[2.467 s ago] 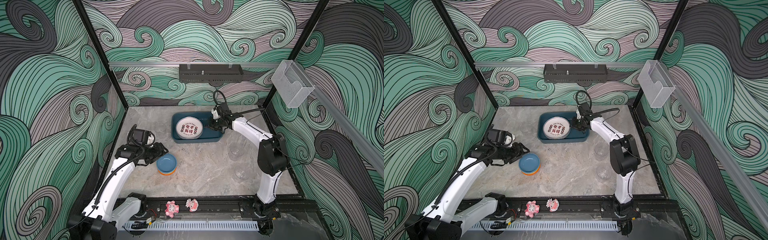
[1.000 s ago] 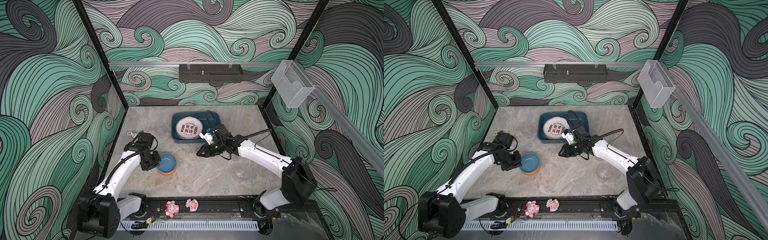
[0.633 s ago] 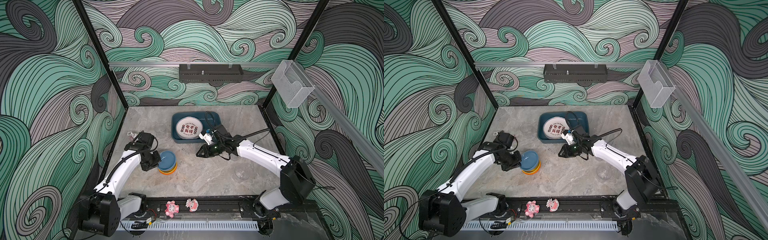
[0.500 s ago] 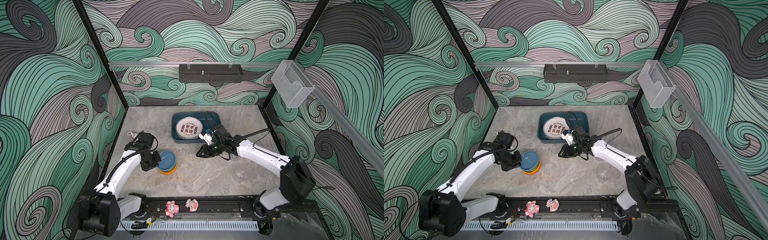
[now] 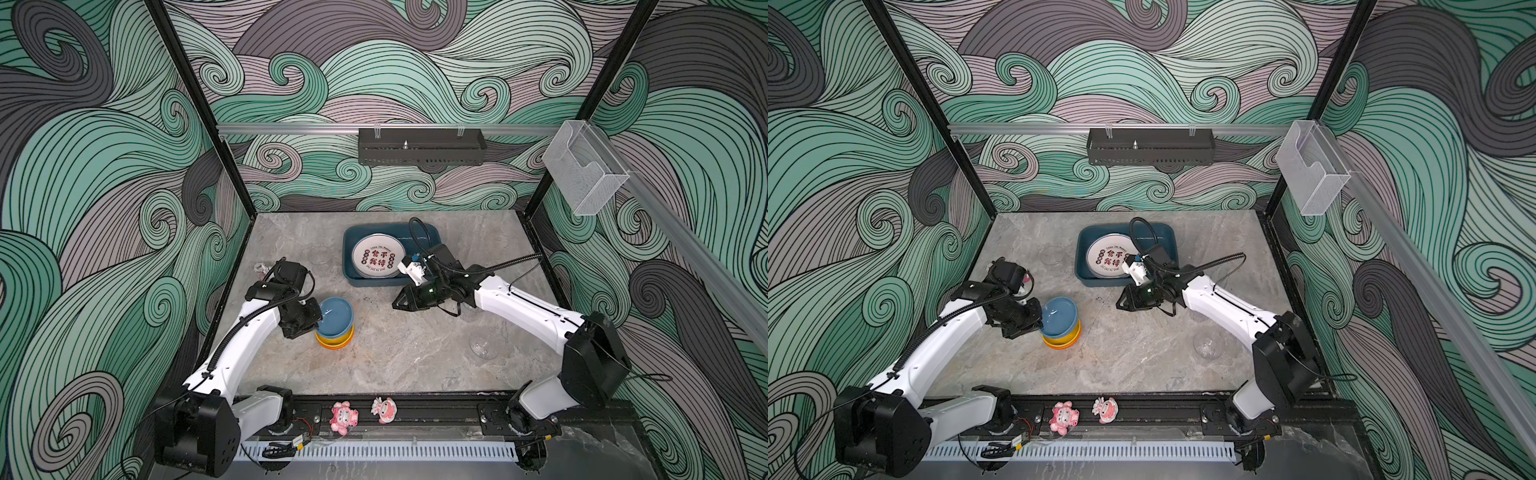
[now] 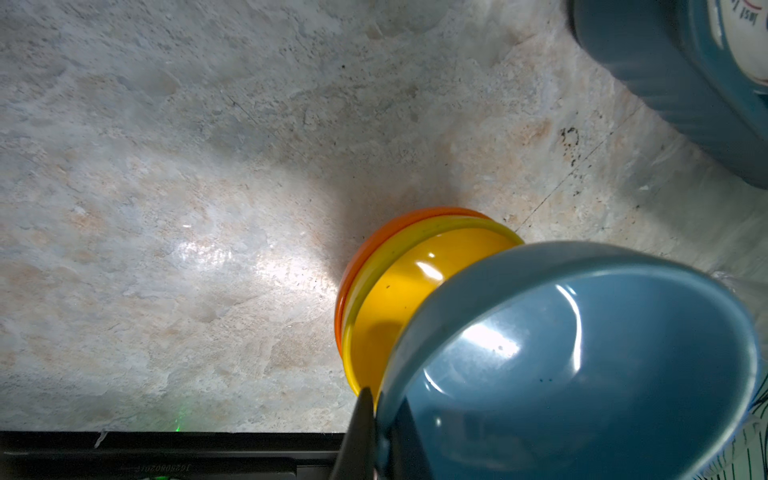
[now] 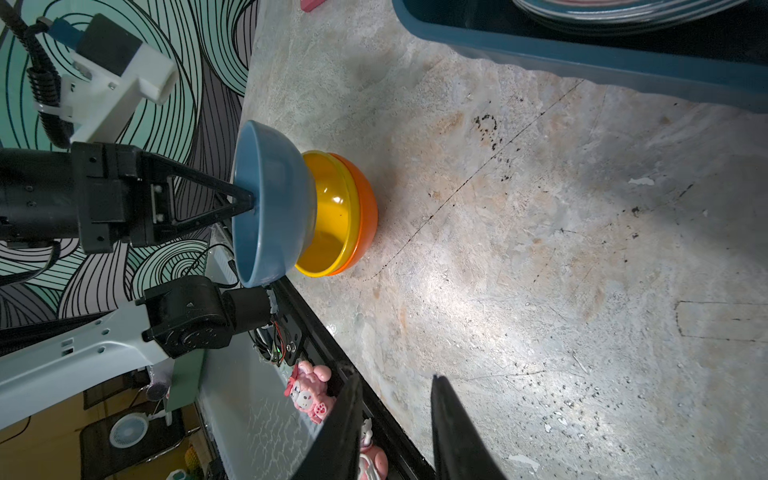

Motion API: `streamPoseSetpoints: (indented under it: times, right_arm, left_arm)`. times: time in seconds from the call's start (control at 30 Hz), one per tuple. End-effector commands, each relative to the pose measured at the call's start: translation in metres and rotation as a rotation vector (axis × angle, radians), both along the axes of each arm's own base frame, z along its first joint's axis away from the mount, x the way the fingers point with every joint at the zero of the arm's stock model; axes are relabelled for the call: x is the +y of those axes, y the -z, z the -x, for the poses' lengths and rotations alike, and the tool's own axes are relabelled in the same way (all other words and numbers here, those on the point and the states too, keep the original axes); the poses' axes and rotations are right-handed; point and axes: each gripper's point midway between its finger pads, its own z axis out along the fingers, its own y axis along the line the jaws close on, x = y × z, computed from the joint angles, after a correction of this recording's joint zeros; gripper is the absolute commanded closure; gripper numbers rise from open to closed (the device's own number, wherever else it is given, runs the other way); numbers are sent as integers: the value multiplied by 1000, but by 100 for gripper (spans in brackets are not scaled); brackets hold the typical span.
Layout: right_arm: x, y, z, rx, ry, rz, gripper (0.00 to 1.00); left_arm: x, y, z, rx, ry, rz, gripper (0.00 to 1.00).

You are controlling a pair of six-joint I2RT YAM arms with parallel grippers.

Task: Place the mixed dishes into the plastic bin
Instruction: 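Grip the blue bowl rim with the left gripper and lift it off the yellow bowl, then carry the blue bowl toward the bin with the left gripper while the right grips it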

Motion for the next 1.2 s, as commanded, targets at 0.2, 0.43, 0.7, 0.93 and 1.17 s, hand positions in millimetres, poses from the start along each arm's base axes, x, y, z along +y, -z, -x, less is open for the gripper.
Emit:
streamPoseSetpoints:
  times: [0.2, 0.43, 0.7, 0.93, 1.17]
  right_arm:
    - [-5, -23, -8, -35, 40, 50, 63]
    - [-7, -41, -16, -50, 80, 57, 60]
    - [-11, -54, -20, -69, 107, 72, 59]
    - [-17, -62, -23, -80, 132, 71, 57]
    - [-22, -67, -27, -83, 154, 63, 55]
  left_arm:
    - [-9, -34, -6, -70, 46, 51, 100]
    - [-18, -47, -16, -105, 69, 75, 100]
    - [-36, -55, -27, -118, 116, 74, 100]
    - [-58, -59, -39, -127, 178, 59, 100]
    - [-81, -63, -49, -133, 238, 41, 100]
